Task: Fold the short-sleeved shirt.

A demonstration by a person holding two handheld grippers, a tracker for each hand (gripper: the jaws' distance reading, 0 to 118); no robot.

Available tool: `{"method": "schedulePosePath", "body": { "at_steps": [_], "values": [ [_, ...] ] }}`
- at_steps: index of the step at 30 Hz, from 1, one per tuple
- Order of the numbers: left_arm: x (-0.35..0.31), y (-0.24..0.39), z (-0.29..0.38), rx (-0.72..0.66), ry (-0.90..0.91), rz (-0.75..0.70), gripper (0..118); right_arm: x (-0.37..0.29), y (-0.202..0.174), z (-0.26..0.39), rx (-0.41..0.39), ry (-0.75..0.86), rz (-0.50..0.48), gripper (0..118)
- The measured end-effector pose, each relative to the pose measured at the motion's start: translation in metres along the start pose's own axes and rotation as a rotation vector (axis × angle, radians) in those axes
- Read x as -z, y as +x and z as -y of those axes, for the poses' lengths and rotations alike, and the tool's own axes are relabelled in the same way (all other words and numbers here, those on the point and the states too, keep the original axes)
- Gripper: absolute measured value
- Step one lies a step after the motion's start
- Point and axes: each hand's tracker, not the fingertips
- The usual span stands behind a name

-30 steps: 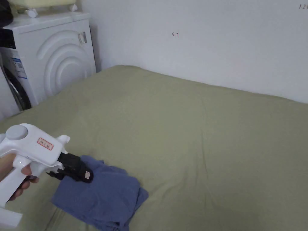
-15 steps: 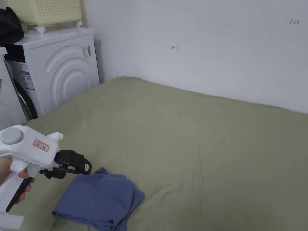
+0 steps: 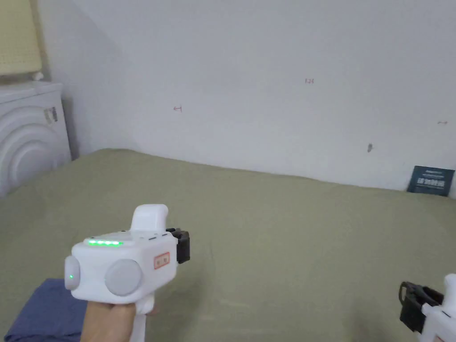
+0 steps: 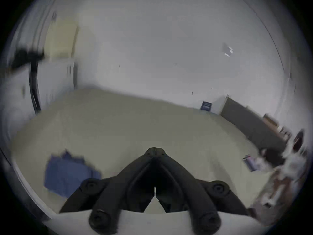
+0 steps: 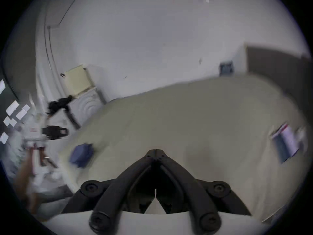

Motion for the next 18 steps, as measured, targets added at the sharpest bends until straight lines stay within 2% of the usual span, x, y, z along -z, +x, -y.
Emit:
{"method": "schedulePosePath", "body": {
  "at_steps": [2, 5, 8, 18],
  "values": [
    [-0.007, 0.045, -0.002, 0.152, 0.149, -0.08, 0, -0.002, -0.004, -0.012, -0.05, 0.036, 0.032, 0],
    [-0.016, 0.09, -0.002, 0.212, 0.221, -0.144, 0, -0.009, -0.012, -0.024, -0.117, 0.084, 0.055, 0],
    [-0.025, 0.107, -0.004, 0.172, 0.186, -0.089, 0, -0.025, -0.015, -0.035, -0.091, 0.127, 0.018, 0],
    [-0.042, 0.115, -0.011, 0.158, 0.212, -0.072, 0, -0.044, -0.023, -0.048, -0.114, 0.188, 0.009, 0]
  ]
}}
